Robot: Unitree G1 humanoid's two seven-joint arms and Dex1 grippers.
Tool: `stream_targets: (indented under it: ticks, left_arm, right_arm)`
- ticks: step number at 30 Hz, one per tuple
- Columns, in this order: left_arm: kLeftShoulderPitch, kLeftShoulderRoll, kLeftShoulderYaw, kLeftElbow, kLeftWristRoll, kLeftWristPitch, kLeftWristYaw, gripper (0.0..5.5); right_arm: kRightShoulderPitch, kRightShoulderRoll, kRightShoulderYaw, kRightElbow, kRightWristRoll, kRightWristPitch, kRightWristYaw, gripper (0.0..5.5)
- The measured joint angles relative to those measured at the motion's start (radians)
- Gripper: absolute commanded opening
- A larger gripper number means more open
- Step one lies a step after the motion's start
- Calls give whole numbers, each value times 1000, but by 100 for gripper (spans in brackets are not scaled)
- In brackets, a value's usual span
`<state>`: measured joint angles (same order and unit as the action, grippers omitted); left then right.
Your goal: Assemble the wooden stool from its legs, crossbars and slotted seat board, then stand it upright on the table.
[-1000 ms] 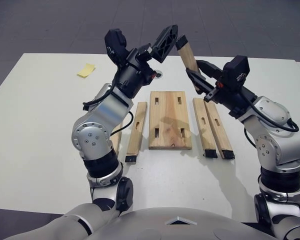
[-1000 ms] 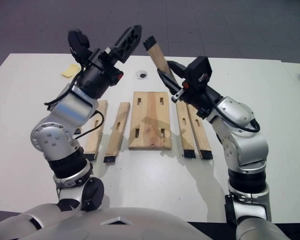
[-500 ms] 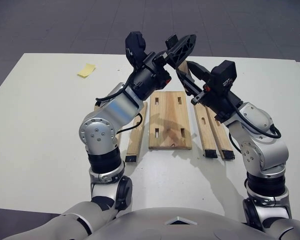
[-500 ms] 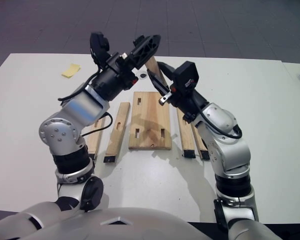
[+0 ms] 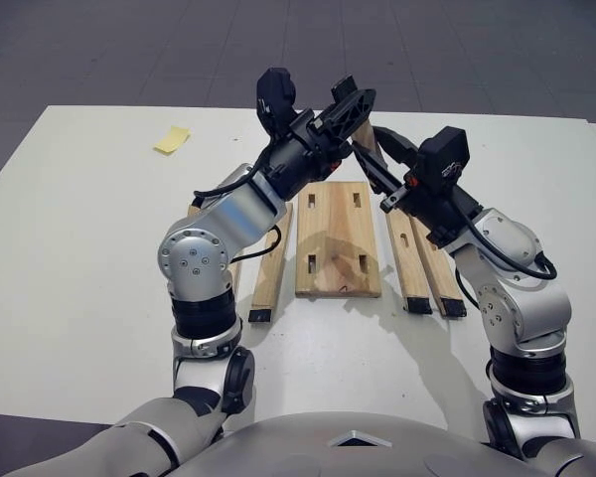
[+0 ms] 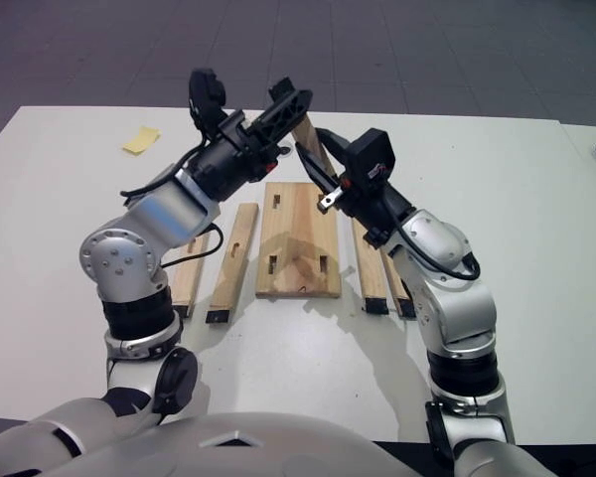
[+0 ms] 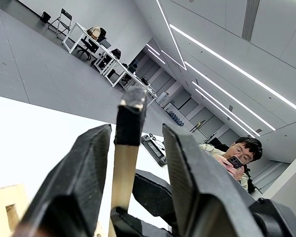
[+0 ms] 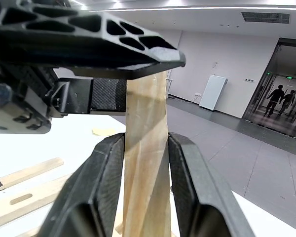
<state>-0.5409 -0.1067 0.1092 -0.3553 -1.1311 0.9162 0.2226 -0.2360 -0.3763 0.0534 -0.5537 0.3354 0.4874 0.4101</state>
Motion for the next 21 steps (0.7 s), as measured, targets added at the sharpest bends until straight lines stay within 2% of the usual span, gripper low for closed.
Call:
stream_targets:
  ticks: [2,5,13,14,21]
  left_arm:
    - [0,3,-1,2,3,-3,0,73]
    - [0,10,-2,8,10,-9,-1,46]
    - [0,27,-20,11,48,-19,-29,43]
    - [0,38,-32,11,67,-20,-42,43]
    - [1,82,-60,15,195,-85,-95,42]
  right_arm:
    - [1,0,0,0,-2,-5,1,130]
    - [2,0,0,2,-3,-13,6,130]
    - [8,10,8,7,-21,-15,-3,130]
    - [15,11,11,6,-25,-15,-9,167]
    - [128,-12,19,17,-105,-12,-38,273]
